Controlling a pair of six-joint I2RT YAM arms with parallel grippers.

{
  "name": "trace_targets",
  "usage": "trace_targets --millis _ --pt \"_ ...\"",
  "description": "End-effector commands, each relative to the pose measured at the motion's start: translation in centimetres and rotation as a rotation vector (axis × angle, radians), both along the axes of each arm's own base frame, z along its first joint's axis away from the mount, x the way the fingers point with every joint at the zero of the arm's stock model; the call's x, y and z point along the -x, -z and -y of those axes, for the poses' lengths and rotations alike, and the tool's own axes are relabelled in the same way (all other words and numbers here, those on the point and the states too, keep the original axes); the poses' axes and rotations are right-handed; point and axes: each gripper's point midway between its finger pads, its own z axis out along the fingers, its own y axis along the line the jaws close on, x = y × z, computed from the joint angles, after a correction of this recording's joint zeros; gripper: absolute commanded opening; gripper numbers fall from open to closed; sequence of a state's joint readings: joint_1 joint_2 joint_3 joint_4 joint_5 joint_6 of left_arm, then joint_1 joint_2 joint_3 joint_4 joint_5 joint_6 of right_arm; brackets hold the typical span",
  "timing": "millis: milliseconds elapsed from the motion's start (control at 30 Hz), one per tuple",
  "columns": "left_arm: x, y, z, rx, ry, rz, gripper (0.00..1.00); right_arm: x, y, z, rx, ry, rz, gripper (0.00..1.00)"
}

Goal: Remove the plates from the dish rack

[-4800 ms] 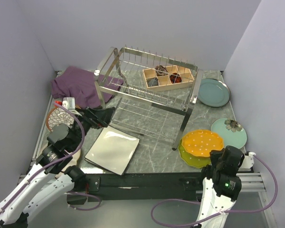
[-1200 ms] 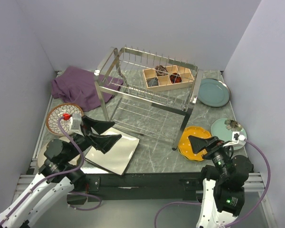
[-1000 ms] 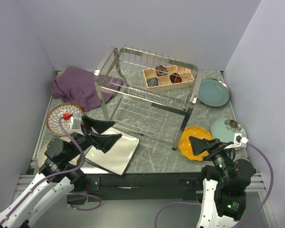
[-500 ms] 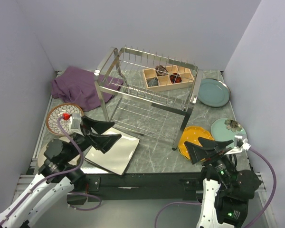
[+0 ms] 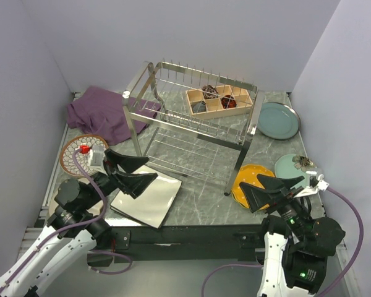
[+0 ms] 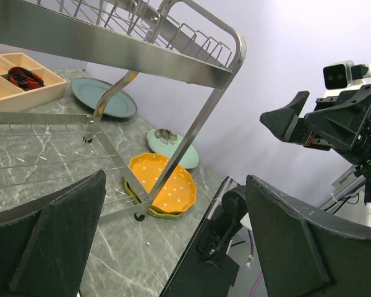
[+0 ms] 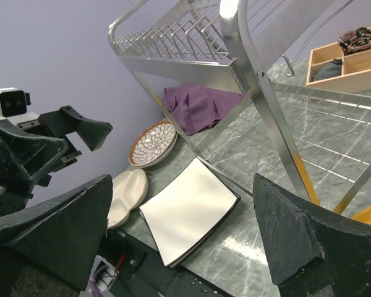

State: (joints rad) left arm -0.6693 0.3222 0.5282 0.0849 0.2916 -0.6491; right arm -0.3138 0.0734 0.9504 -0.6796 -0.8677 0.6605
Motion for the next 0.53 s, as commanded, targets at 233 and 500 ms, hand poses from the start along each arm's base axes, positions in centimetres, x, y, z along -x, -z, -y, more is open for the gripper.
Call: trace_targets --millis 233,500 --pt "1.41 -2.63 -0.52 0.050 0.029 0.070 0.99 -0.51 -1.09 0.00 0.019 -0.018 0.028 1.00" --pt "1.42 -2.46 -0.62 0.052 0.024 0.064 0.99 -1.15 -0.36 0.28 0.017 -0.013 0.000 1.00"
